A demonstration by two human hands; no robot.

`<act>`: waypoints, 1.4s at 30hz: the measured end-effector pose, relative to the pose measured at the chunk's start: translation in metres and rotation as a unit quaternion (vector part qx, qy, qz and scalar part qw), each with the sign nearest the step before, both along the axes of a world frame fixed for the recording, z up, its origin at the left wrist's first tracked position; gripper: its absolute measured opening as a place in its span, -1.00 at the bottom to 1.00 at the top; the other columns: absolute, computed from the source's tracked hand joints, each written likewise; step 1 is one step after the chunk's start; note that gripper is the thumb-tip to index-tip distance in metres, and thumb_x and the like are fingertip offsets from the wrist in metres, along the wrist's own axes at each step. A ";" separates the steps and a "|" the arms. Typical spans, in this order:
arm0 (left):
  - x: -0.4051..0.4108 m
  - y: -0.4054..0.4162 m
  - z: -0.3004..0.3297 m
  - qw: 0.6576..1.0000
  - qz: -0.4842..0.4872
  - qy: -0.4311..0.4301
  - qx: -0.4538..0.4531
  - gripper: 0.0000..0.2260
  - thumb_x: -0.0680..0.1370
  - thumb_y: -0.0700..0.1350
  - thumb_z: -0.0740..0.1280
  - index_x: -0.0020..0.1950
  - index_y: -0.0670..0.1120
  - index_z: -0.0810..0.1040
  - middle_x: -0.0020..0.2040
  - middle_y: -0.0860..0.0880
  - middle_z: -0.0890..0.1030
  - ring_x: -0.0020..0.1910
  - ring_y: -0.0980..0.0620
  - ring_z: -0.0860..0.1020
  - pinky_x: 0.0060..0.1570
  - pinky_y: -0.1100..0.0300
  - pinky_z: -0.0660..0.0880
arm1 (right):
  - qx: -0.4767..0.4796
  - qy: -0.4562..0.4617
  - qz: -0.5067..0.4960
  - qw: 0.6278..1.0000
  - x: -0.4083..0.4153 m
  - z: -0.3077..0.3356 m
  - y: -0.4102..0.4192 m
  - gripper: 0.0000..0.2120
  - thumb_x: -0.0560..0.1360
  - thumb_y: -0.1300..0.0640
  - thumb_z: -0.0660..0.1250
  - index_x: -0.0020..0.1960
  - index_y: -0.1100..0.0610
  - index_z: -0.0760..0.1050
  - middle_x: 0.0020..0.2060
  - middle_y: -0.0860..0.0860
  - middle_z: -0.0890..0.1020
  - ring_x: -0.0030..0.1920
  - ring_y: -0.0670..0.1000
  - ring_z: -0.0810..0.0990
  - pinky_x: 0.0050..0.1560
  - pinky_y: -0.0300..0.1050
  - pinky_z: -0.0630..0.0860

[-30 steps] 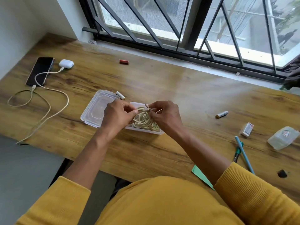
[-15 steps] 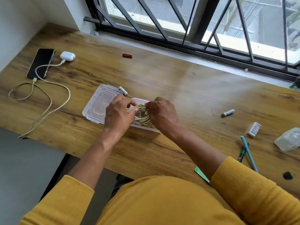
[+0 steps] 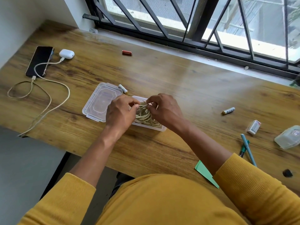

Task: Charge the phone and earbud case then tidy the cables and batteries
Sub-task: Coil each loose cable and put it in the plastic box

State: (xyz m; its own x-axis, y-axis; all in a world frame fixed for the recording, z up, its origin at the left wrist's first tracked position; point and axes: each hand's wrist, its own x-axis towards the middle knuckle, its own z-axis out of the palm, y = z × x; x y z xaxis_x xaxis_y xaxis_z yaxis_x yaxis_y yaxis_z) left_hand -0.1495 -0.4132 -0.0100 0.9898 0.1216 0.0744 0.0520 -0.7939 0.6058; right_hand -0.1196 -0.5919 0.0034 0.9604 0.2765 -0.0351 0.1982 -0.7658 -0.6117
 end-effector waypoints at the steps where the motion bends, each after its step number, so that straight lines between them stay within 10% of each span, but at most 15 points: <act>1: -0.001 0.000 0.002 1.000 -0.001 -0.003 -0.003 -0.87 0.61 -0.09 0.48 0.13 -0.04 0.76 0.05 0.02 0.71 -0.13 0.10 0.52 -0.10 0.21 0.47 | 0.004 0.003 -0.002 1.000 0.000 0.001 -0.001 -0.77 0.60 0.06 0.43 0.22 0.06 0.71 -0.08 0.02 0.69 -0.05 0.03 0.58 -0.12 -0.12 0.35; 17: 0.007 0.042 -0.013 0.991 0.130 -0.009 0.042 -0.79 0.57 0.00 0.47 0.16 -0.04 0.72 0.18 -0.03 0.68 0.13 -0.12 0.62 0.13 0.01 0.56 | 0.043 -0.016 -0.023 0.999 0.006 0.009 -0.006 -0.80 0.55 0.14 0.40 0.14 0.04 0.71 -0.13 -0.08 0.70 -0.10 -0.02 0.61 -0.02 0.00 0.59; 30: 0.021 0.047 -0.012 0.985 0.121 0.088 0.083 -0.95 0.52 -0.14 0.52 -0.03 -0.06 0.71 -0.10 -0.06 0.75 -0.05 -0.17 0.69 -0.03 0.01 0.63 | 0.044 -0.025 -0.005 0.999 0.011 0.012 0.007 -0.81 0.56 0.14 0.37 0.10 -0.01 0.71 -0.09 -0.07 0.68 -0.11 -0.04 0.60 -0.07 -0.05 0.58; 42: 0.015 0.045 0.036 0.991 0.101 0.004 0.085 -0.91 0.47 -0.23 0.41 -0.20 -0.11 0.69 -0.31 -0.03 0.67 -0.26 -0.14 0.62 -0.17 0.09 0.51 | 0.088 -0.024 -0.023 0.996 0.008 0.020 0.005 -0.83 0.54 0.15 0.38 0.04 -0.04 0.71 -0.15 -0.13 0.66 -0.17 -0.10 0.59 -0.06 0.01 0.61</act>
State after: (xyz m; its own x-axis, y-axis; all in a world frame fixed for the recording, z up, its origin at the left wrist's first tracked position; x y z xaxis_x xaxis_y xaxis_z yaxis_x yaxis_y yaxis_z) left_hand -0.1350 -0.3684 0.0255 0.9473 0.3030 0.1037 0.2235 -0.8573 0.4638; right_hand -0.1117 -0.5865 0.0235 0.9718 0.2291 0.0564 0.1970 -0.6561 -0.7286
